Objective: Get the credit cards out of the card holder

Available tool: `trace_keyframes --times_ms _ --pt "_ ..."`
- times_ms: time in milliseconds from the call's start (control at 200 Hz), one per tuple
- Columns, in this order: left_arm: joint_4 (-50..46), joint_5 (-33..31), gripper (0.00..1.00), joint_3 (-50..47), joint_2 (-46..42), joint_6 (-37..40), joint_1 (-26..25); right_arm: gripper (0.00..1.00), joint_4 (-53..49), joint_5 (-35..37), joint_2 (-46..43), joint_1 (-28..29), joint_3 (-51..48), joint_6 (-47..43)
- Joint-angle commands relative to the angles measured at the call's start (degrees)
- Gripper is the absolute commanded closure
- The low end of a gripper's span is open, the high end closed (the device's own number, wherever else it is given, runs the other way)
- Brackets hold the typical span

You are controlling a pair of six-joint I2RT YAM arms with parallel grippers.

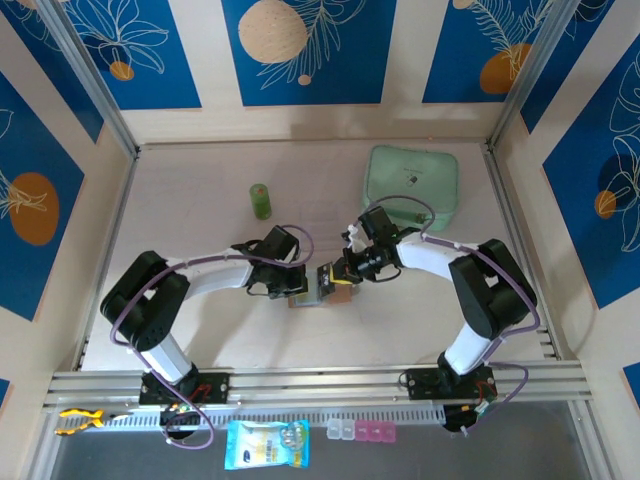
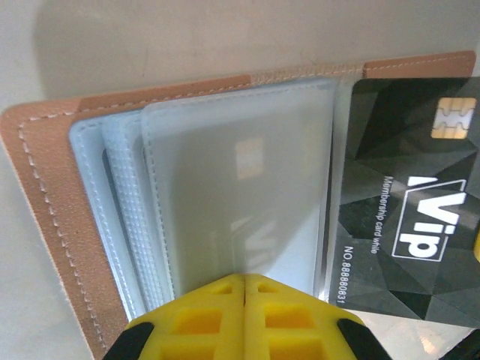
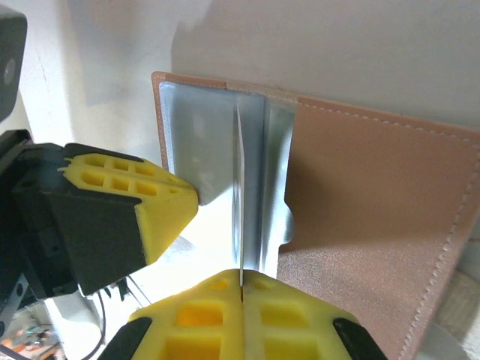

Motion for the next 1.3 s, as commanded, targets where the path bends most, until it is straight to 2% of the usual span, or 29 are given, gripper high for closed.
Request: trace_keyframes --times_ms 0,300,570,690,950,1296 --pt "-1.47 -0.59 0.93 1.93 -1.55 1.02 0.38 0.98 -7.48 1.95 -2.47 -0.42 4.18 -7.08" --pt "-4.24 -4.17 0.9 1.71 -8.13 2.02 2.3 1.0 -22.85 10.07 -2.92 -0.34 16.88 -32.63" --pt "-3.98 -3.97 0.88 -1.59 -13.22 2.47 8.52 1.0 -29.71 17.7 1.21 0.0 28.27 -62.08" --pt "-4.08 -2.75 0.88 -3.11 -15.34 2.44 11.49 1.0 -31.74 22.95 4.76 0.54 32.74 -71.79" --pt "-5.25 -1.1 0.88 -4.62 -17.8 2.97 15.52 1.0 -41.83 26.59 17.33 0.87 48.83 -81.3" --pt "-5.14 -0.34 0.89 -5.99 -18.4 2.79 17.32 1.0 -48.72 27.37 28.41 1.57 63.94 -86.55"
